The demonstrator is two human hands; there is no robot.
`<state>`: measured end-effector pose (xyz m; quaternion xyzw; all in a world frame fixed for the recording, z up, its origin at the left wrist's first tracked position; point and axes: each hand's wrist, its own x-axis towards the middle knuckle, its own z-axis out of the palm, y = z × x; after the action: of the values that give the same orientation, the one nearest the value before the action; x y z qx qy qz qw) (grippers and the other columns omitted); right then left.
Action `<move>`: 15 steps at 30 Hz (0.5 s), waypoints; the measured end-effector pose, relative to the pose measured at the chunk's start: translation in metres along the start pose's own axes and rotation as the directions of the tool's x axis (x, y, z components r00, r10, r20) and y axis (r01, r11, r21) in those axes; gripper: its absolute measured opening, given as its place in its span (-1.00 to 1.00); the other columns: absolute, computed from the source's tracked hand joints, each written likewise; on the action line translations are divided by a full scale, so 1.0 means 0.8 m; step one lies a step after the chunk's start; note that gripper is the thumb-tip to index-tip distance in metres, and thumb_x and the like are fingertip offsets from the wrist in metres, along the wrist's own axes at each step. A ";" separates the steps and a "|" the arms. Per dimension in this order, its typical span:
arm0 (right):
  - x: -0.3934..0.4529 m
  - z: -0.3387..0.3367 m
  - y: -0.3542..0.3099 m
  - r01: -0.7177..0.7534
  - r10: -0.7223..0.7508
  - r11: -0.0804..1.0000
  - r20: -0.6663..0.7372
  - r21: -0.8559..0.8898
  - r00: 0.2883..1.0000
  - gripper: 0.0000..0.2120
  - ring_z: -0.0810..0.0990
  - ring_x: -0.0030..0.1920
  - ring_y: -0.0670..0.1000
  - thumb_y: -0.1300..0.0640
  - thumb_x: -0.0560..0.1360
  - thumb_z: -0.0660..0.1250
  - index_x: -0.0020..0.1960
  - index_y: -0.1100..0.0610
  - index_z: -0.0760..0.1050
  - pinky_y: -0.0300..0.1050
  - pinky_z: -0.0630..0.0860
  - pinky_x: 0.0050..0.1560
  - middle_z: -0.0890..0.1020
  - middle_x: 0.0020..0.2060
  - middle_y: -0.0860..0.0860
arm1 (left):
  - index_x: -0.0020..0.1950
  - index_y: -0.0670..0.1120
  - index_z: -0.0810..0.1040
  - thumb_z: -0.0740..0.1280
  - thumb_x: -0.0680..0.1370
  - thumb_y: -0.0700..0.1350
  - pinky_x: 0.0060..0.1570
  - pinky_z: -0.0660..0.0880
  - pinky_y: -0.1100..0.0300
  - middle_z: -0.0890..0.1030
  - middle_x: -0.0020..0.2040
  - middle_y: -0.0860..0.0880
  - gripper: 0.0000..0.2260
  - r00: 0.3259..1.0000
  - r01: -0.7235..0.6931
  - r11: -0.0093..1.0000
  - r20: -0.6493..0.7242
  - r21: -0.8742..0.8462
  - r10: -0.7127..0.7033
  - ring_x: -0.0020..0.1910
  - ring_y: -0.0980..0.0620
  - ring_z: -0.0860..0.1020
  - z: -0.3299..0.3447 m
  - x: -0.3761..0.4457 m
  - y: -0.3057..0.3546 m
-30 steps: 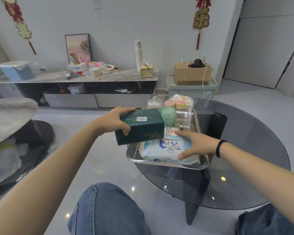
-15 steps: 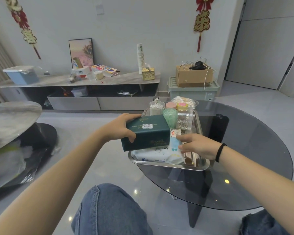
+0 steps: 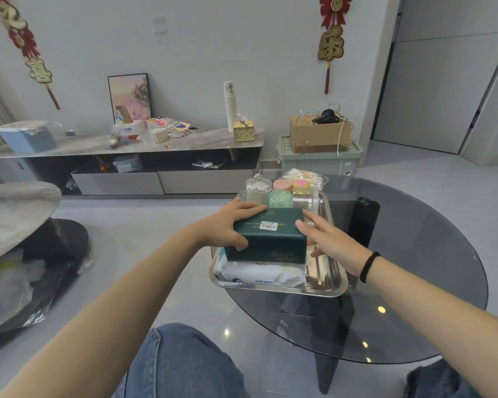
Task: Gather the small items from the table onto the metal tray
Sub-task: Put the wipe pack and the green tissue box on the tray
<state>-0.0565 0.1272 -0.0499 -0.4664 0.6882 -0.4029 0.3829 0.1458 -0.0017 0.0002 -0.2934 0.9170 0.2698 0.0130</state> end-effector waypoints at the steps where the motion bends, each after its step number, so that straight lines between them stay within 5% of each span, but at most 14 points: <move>1: 0.000 0.002 0.000 -0.004 0.004 1.000 -0.004 0.003 1.000 -0.40 0.51 0.00 -0.15 -0.24 0.48 0.16 0.45 -0.18 0.06 -0.29 0.47 -0.22 0.50 0.06 -0.17 | 0.51 0.16 0.13 0.27 0.22 -0.06 0.43 0.04 0.01 0.11 0.52 0.07 -0.16 1.000 -0.001 0.999 0.021 0.032 0.000 0.49 0.02 0.02 -0.002 0.001 0.001; 7: -0.002 0.004 -0.002 -0.001 0.001 1.000 0.002 -0.006 1.000 -0.40 0.57 -0.04 -0.06 -0.21 0.46 0.22 0.43 -0.13 0.10 -0.21 0.54 -0.21 0.52 0.03 -0.08 | 0.49 0.23 0.11 0.24 0.31 0.11 0.46 0.04 -0.15 -0.03 0.55 0.06 -0.26 0.998 0.033 0.996 0.057 0.086 -0.038 0.51 -0.05 -0.04 -0.015 0.003 0.001; 11: 0.001 0.005 -0.010 0.009 -0.010 0.999 -0.026 -0.038 1.000 -0.42 0.53 -0.07 -0.09 -0.22 0.45 0.22 0.40 -0.08 0.16 -0.20 0.51 -0.21 0.50 0.00 -0.12 | 0.47 0.18 0.19 0.17 0.34 0.33 0.44 0.11 -0.16 0.17 0.52 0.01 -0.30 0.998 0.066 0.995 -0.019 0.079 -0.065 0.47 -0.09 0.15 -0.009 0.010 0.011; 15: 0.009 -0.011 -0.016 0.021 -0.026 0.999 -0.147 -0.036 0.989 -0.41 0.47 0.04 -0.06 -0.27 0.43 0.20 0.36 -0.02 0.27 -0.19 0.41 -0.16 0.44 0.19 -0.06 | 0.46 0.15 0.25 0.21 0.44 0.32 0.43 0.08 -0.24 0.27 0.49 -0.03 -0.39 0.982 0.016 0.995 -0.187 0.101 0.003 0.47 -0.11 0.19 -0.009 0.027 0.019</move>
<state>-0.0618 0.1186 -0.0360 -0.4498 0.7160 -0.4289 0.3180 0.1206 -0.0061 0.0101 -0.3194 0.9258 0.1937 -0.0571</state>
